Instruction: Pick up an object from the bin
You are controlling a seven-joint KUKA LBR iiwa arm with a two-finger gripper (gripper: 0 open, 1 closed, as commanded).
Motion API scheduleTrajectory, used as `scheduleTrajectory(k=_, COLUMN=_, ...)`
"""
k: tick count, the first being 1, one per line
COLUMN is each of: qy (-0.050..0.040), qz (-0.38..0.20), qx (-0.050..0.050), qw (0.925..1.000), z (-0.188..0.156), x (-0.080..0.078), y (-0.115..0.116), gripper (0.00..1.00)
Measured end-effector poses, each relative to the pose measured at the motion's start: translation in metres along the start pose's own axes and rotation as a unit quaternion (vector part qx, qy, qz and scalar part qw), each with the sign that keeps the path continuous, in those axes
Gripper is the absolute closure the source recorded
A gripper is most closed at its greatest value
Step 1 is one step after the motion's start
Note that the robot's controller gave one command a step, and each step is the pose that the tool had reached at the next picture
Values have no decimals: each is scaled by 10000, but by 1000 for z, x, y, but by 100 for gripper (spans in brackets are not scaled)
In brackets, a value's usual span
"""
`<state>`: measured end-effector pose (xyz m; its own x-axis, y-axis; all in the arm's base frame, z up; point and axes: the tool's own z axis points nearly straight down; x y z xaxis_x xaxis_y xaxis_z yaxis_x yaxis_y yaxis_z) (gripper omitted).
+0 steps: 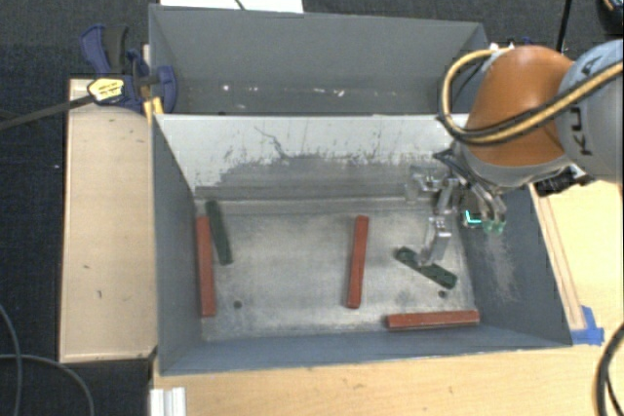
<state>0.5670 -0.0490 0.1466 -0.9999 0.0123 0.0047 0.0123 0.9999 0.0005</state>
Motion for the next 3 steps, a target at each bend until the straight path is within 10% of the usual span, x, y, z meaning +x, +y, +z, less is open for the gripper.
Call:
scheduleTrajectory(k=1, qy=14, qz=190, qx=0, qw=9998, z=81, x=41, y=-28, gripper=0)
scheduleTrajectory(k=2, qy=-36, qz=158, qx=4, qw=9999, z=76, x=37, y=-26, gripper=100)
scheduleTrajectory(k=3, qy=-83, qz=398, qx=2, qw=9992, z=-86, x=25, y=-19, gripper=100)
